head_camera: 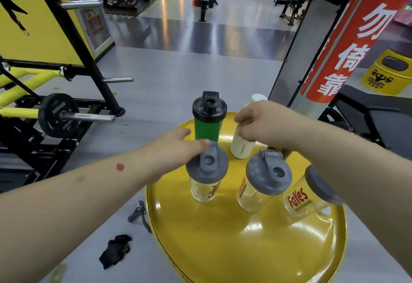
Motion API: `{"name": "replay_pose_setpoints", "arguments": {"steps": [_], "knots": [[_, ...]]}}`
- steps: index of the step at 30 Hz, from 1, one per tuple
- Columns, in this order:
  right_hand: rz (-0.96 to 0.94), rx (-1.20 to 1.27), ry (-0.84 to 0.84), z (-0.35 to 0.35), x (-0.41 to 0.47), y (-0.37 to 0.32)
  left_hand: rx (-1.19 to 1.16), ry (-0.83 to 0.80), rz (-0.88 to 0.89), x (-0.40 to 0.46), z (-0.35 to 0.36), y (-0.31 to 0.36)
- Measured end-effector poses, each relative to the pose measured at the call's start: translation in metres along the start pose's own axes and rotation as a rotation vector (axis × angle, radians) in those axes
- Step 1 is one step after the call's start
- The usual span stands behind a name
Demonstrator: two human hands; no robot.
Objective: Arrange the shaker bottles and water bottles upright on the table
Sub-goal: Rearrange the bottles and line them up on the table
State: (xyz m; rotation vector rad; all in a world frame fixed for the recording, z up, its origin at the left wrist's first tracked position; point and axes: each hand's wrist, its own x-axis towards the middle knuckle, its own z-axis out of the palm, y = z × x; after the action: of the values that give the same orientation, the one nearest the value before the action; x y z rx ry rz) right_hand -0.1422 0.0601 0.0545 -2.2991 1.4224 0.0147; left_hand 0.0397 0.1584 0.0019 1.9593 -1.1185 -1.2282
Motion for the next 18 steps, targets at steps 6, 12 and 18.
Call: {"name": "replay_pose_setpoints", "arguments": {"steps": [6, 12, 18], "knots": [[0.091, 0.029, -0.043, -0.03, -0.022, 0.043, 0.248, 0.197, 0.49, -0.015, 0.027, 0.036], [0.153, 0.234, -0.374, -0.02, -0.015, 0.085, 0.44, -0.092, 0.282, -0.019, 0.077, 0.046], [0.059, 0.325, -0.51, -0.01, -0.011, 0.107, 0.33, -0.154, 0.193, -0.009, 0.105, 0.047]]}}
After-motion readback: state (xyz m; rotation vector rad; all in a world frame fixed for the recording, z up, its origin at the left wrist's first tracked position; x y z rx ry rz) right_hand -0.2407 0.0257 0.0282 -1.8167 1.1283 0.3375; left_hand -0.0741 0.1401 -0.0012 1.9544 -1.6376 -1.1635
